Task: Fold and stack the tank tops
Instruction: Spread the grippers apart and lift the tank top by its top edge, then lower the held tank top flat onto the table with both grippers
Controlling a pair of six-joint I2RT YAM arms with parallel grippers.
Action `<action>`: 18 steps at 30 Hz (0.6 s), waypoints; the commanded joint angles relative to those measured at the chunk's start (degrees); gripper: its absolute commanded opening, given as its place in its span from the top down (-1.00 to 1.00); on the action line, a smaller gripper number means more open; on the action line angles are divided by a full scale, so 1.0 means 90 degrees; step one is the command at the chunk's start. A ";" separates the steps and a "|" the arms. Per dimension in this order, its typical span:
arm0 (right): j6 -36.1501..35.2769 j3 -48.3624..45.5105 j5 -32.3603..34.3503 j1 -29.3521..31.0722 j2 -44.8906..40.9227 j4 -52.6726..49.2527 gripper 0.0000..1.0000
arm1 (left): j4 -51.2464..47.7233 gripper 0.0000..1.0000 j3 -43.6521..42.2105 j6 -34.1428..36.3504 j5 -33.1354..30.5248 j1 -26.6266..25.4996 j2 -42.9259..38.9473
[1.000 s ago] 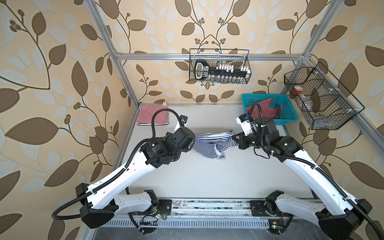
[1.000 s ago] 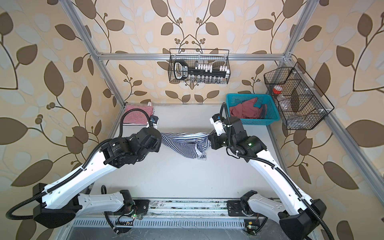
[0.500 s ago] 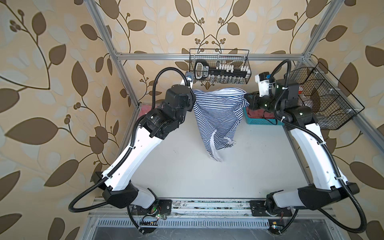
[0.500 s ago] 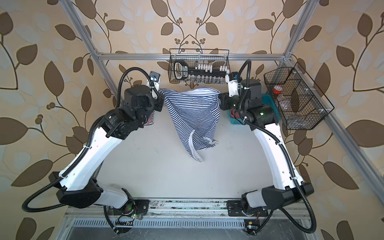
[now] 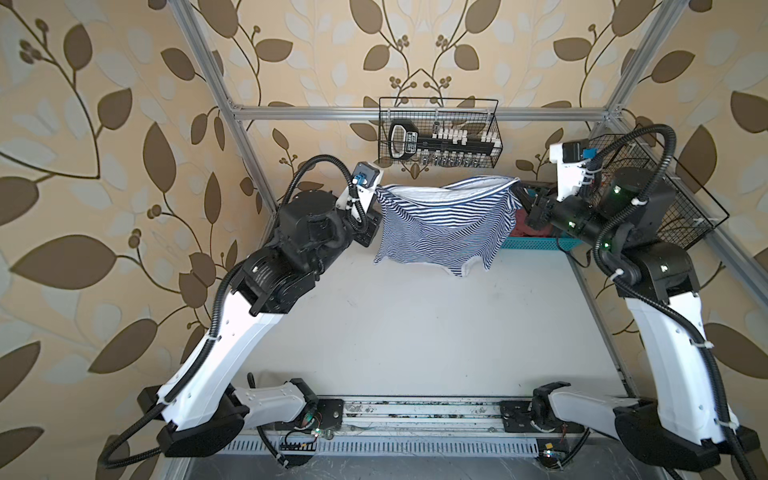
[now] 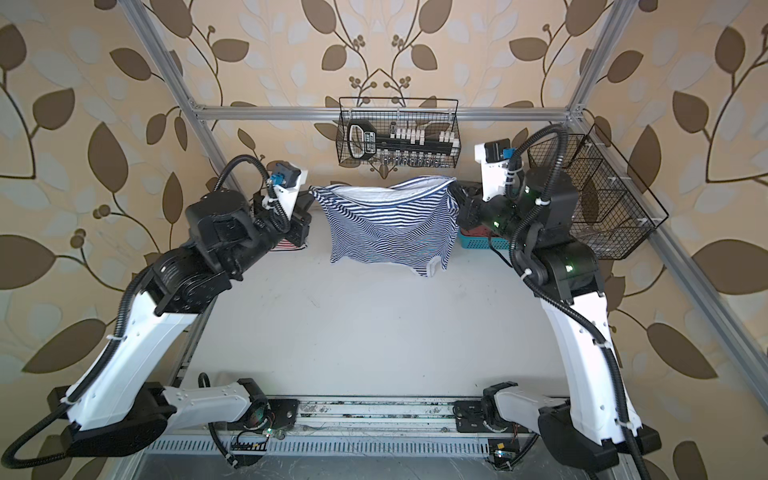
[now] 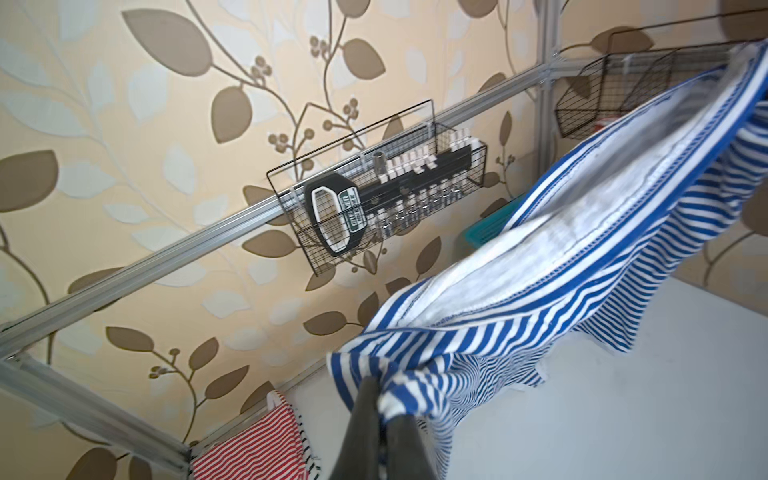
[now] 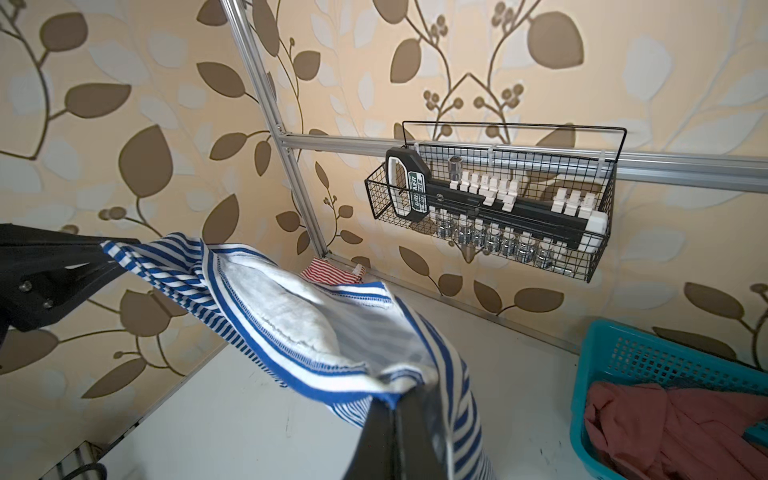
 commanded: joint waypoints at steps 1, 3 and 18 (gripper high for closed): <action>-0.0138 -0.0224 -0.0217 -0.0002 -0.0454 0.0162 1.00 | 0.0148 1.00 -0.0103 -0.0357 0.0997 -0.0036 -0.0496; -0.0132 -0.0219 -0.0273 0.0000 -0.0669 0.0083 1.00 | 0.0135 1.00 -0.0114 -0.0442 0.1212 -0.0040 -0.0645; -0.0016 -0.0077 -0.0713 0.0009 -0.1086 -0.0422 1.00 | 0.0235 1.00 -0.0657 -0.0878 0.1908 -0.0034 -0.1285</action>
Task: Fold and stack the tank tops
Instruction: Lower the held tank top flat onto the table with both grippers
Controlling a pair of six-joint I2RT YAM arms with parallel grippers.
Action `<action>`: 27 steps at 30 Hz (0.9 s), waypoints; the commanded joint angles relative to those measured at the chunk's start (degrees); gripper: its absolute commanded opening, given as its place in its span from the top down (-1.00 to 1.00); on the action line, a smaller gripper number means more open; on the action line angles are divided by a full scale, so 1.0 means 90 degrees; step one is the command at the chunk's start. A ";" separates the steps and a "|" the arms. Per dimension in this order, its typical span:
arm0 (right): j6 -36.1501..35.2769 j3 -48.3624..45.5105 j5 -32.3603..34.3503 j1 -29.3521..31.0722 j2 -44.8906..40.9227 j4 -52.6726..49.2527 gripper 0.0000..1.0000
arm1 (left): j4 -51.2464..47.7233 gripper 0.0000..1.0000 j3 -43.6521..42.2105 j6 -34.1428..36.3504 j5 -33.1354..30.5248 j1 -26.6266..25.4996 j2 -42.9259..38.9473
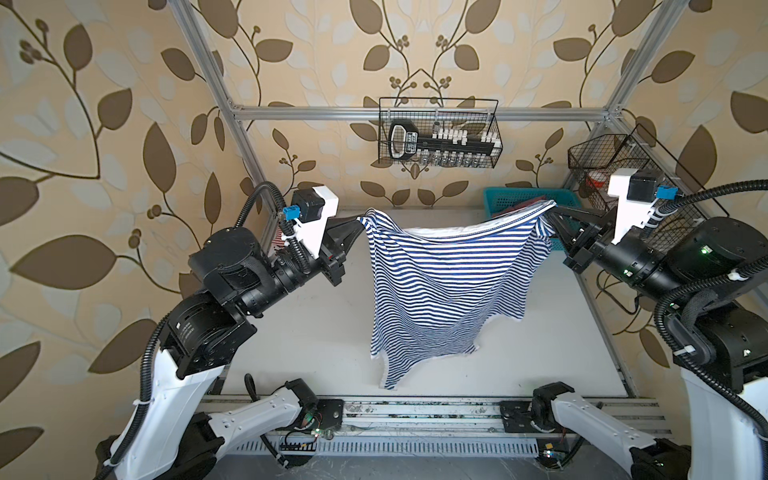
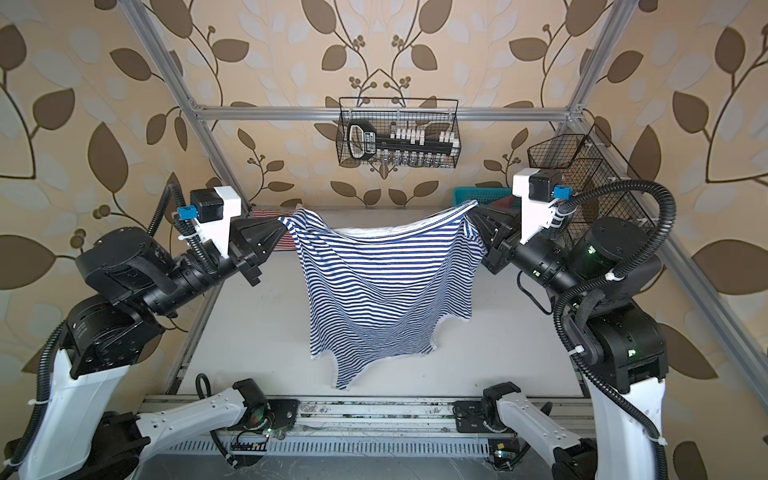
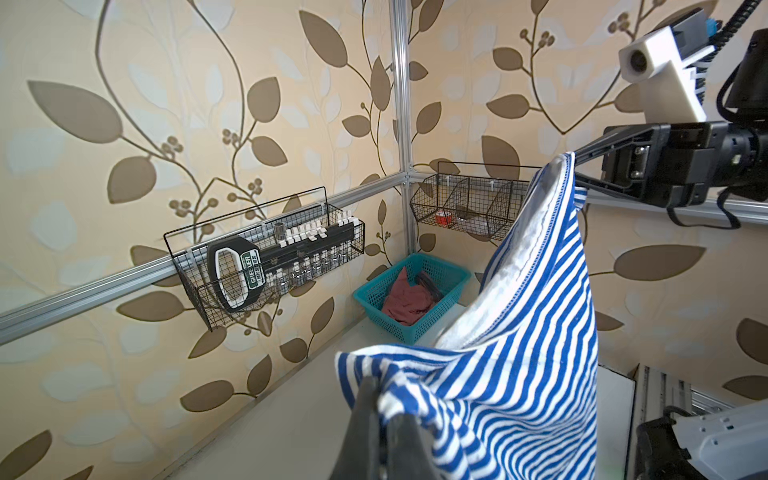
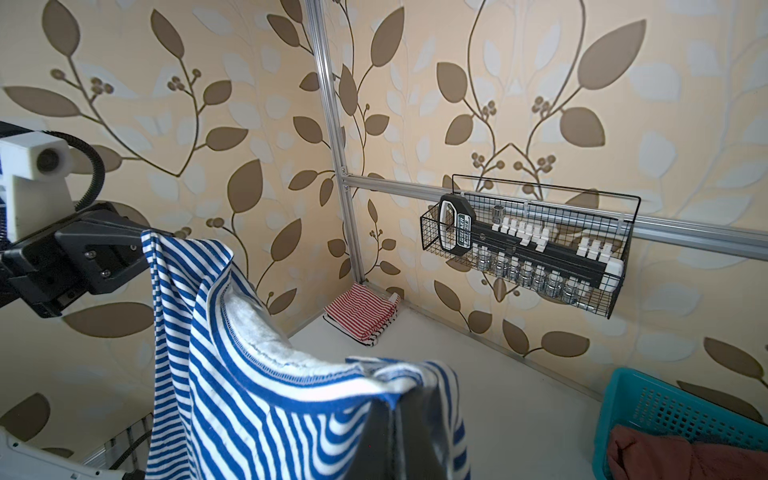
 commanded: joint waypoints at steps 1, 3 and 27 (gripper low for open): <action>-0.0071 -0.0122 -0.0010 0.0007 0.0195 -0.0197 1.00 | 0.0240 1.00 -0.0334 0.0021 -0.0195 -0.0032 0.0057; -0.0063 -0.0377 0.0049 0.0006 0.0370 -0.0211 1.00 | 0.0257 1.00 -0.0626 0.0030 -0.0546 -0.0035 0.0206; 0.0195 0.0107 0.0230 -0.0122 0.6229 0.0404 1.00 | 0.3352 1.00 -0.1931 -0.0884 -0.0715 0.2134 0.4529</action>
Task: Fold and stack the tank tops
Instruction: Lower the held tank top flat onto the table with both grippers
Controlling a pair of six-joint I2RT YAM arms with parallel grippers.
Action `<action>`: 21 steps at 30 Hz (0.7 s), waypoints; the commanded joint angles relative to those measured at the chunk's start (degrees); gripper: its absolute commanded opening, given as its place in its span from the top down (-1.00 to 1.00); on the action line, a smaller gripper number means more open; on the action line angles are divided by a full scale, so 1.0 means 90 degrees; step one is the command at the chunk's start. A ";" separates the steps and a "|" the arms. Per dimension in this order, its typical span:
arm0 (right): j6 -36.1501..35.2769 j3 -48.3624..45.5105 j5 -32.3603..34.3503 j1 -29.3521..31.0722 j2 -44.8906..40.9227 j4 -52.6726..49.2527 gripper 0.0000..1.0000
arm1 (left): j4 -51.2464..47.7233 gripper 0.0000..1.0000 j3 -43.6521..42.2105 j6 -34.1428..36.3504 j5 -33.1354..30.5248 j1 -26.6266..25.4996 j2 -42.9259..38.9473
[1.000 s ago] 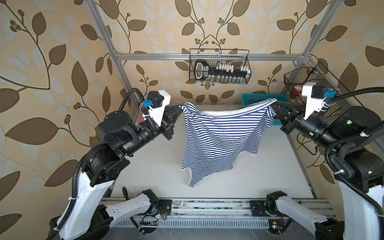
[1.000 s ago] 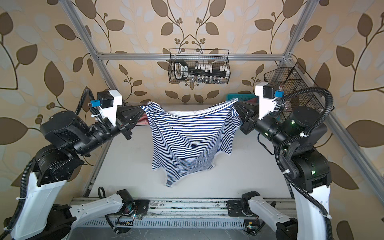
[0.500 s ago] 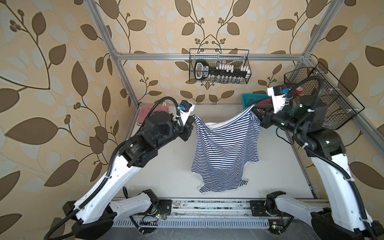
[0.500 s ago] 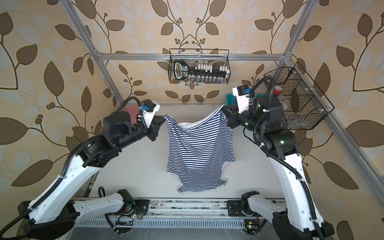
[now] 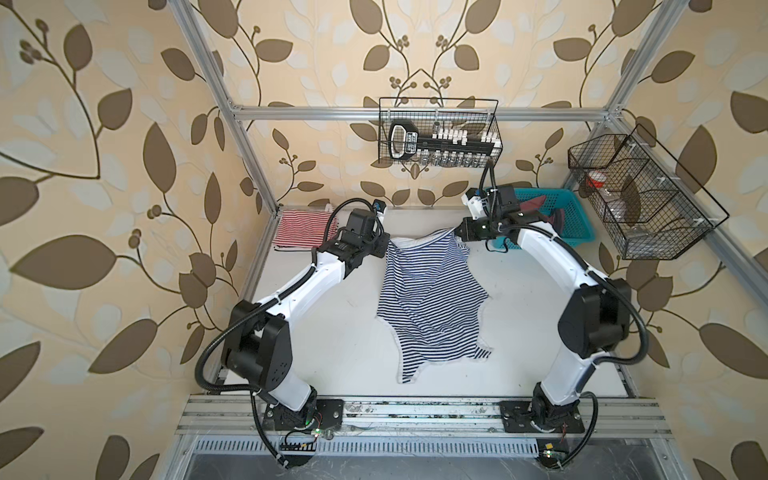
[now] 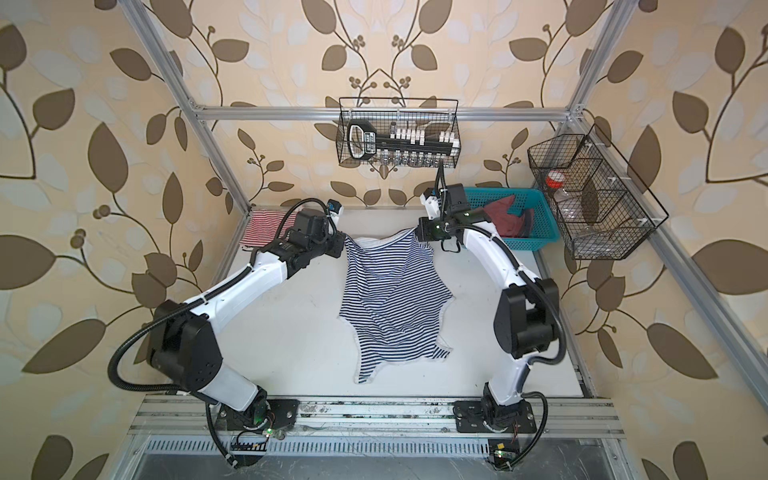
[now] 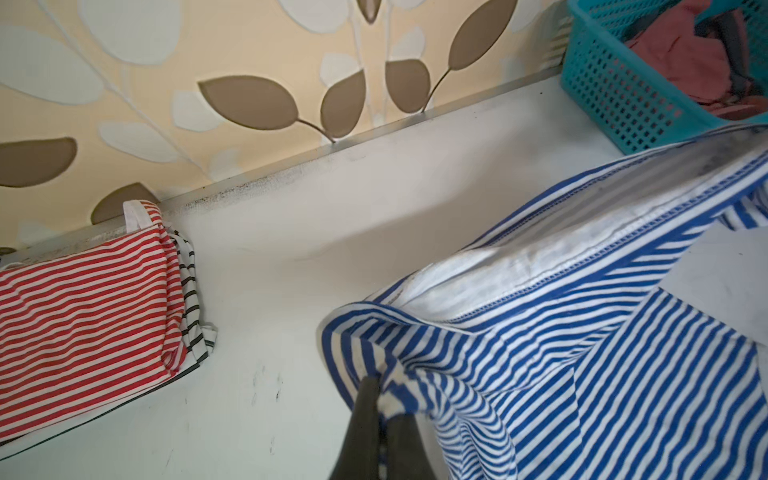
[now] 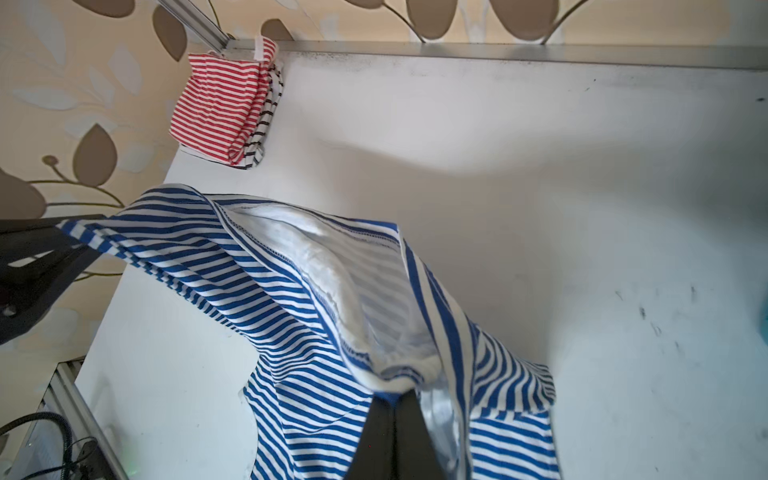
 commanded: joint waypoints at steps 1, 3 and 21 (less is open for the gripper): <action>0.0045 0.0624 -0.0088 -0.0045 0.0575 -0.0130 1.00 | 0.0893 1.00 0.0405 -0.0215 0.0332 0.0207 0.0361; 0.0179 0.0859 -0.0020 -0.0063 0.0907 -0.0053 1.00 | 0.1007 1.00 0.0566 -0.0255 0.0357 0.0282 0.0676; 0.0687 0.1904 -0.0180 -0.0283 0.1821 0.0374 0.14 | 0.1343 -0.07 0.1644 -0.1055 -0.1047 0.0693 0.1855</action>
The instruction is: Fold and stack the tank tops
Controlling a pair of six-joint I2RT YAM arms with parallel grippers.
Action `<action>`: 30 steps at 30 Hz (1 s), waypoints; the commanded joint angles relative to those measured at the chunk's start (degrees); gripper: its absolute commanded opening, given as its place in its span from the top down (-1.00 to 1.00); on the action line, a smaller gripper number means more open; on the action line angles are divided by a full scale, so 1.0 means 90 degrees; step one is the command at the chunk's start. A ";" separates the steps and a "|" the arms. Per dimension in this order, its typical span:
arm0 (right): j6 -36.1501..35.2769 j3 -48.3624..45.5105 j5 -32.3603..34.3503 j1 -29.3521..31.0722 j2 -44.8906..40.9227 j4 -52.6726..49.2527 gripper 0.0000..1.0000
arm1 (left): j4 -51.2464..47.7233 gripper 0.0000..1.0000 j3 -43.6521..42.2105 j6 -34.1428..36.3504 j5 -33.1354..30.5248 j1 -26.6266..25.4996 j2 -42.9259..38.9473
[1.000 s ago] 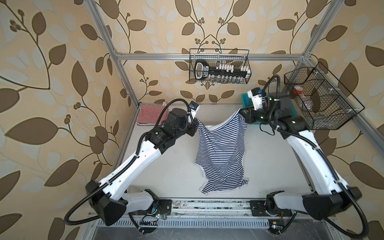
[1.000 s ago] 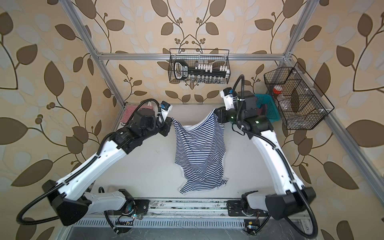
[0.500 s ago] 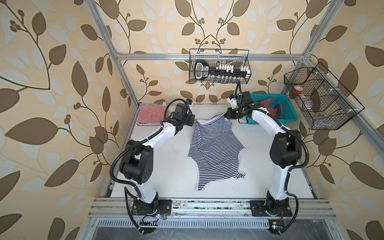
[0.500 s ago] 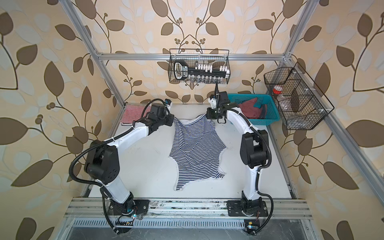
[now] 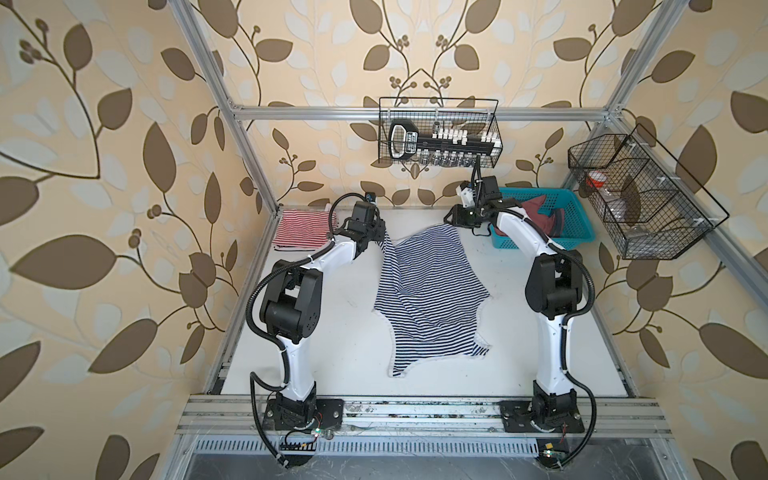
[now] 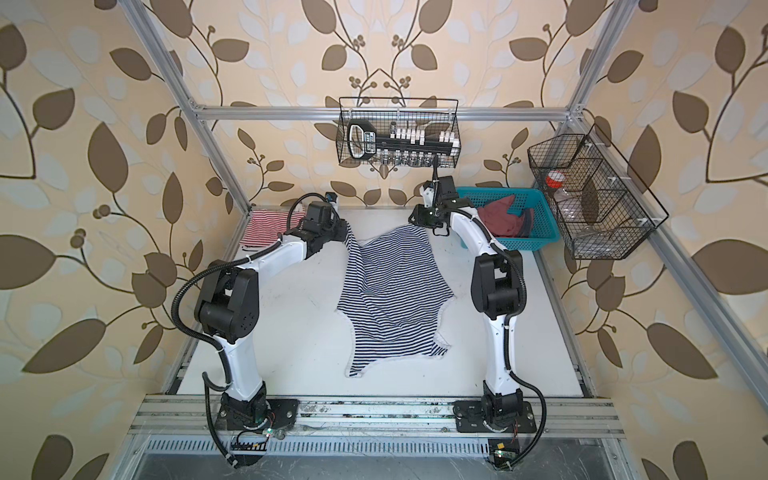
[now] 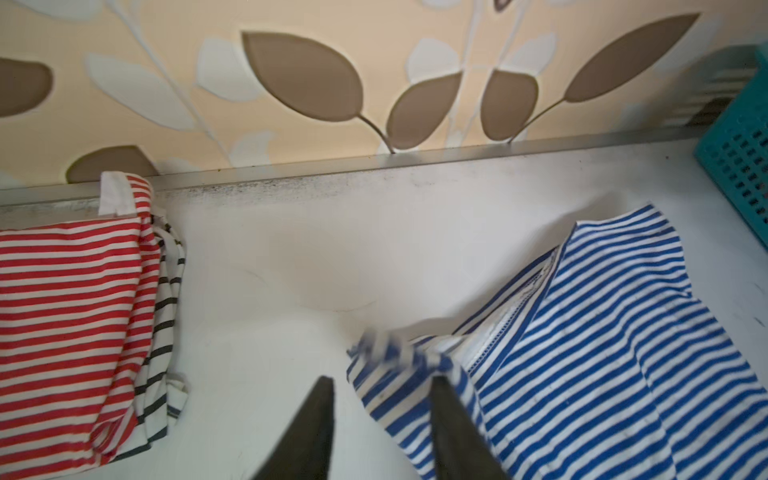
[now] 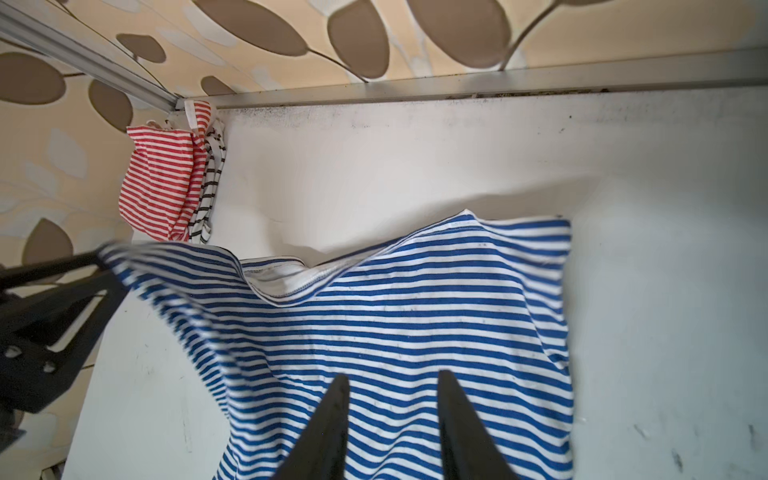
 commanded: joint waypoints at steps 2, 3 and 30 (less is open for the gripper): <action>-0.0096 -0.0815 -0.0109 -0.0015 -0.0829 0.0388 0.06 | 0.0316 -0.43 0.0482 -0.0068 -0.0719 0.0077 -0.0248; -0.0117 -0.1196 -0.0111 -0.0017 -0.1122 0.0520 0.05 | 0.0256 -0.44 0.0518 -0.0030 -0.0727 0.0086 -0.0310; -0.1069 -0.4293 0.1002 0.0543 -0.1334 0.0125 0.75 | -0.2729 1.00 -0.2207 -0.3941 0.0185 -0.1669 -0.1281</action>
